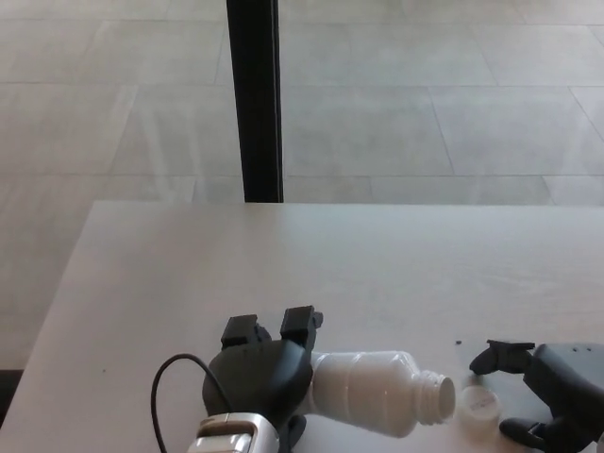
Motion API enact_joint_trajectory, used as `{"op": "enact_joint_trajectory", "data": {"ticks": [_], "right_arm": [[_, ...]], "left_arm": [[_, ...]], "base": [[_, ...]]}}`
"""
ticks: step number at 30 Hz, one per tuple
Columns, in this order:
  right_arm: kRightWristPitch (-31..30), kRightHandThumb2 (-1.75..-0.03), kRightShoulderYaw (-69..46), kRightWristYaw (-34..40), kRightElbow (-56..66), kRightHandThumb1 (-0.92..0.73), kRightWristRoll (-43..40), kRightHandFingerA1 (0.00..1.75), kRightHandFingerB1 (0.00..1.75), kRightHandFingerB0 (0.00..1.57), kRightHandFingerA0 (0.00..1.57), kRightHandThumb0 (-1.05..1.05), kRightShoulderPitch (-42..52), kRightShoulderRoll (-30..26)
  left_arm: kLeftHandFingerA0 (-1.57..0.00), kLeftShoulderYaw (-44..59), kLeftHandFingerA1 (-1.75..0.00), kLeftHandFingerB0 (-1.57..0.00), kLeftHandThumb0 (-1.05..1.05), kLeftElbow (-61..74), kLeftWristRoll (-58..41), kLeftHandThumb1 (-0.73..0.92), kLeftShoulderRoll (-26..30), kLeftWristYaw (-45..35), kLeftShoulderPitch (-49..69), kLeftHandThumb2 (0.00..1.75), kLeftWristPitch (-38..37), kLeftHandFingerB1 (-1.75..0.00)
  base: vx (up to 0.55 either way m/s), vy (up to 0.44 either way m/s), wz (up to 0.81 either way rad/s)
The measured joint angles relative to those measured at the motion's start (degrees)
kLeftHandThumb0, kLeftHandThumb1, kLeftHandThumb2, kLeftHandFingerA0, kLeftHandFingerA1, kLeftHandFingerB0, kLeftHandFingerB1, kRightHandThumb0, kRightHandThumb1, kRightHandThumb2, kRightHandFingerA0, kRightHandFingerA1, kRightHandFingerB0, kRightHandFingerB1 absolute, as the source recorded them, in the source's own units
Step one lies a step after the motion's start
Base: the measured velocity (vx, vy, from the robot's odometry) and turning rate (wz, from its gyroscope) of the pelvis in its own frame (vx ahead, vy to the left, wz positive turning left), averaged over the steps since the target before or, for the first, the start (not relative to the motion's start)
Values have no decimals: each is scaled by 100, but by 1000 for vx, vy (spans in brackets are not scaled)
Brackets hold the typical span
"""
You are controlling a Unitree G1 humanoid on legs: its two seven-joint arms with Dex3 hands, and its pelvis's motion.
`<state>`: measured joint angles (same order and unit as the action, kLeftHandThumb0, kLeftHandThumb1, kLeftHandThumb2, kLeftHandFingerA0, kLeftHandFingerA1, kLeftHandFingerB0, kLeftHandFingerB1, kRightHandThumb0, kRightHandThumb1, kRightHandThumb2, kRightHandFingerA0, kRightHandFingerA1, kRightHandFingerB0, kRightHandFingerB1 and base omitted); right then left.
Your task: The robot uses its left hand to to lift the bottle kept on the middle of the desk and tilts it towards its right hand. It then uses its right hand to rotate its cap to open it and places the bottle and cap back on the desk
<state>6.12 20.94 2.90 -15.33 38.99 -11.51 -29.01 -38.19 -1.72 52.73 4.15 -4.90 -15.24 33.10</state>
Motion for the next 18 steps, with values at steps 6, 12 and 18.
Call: {"op": "enact_joint_trajectory", "data": {"ticks": [6,12,18], "right_arm": [[-9,-63,7,103,23,-59,114,123,48,52,50,-43,-23,-13],[10,-64,7,213,24,-61,160,122,50,57,50,-43,-23,-14],[35,-64,10,317,13,-60,171,125,52,61,52,-40,-21,-13]], "left_arm": [[-69,-263,-70,-44,-40,-139,128,46,74,-511,-377,90,156,-59],[-83,-485,-77,-68,-46,-204,197,49,147,-1002,-638,92,278,-70],[-74,-661,-62,-70,-61,-262,242,65,300,-1484,-934,59,359,-55]], "base": [[0,0,0],[0,0,0],[0,0,0]]}}
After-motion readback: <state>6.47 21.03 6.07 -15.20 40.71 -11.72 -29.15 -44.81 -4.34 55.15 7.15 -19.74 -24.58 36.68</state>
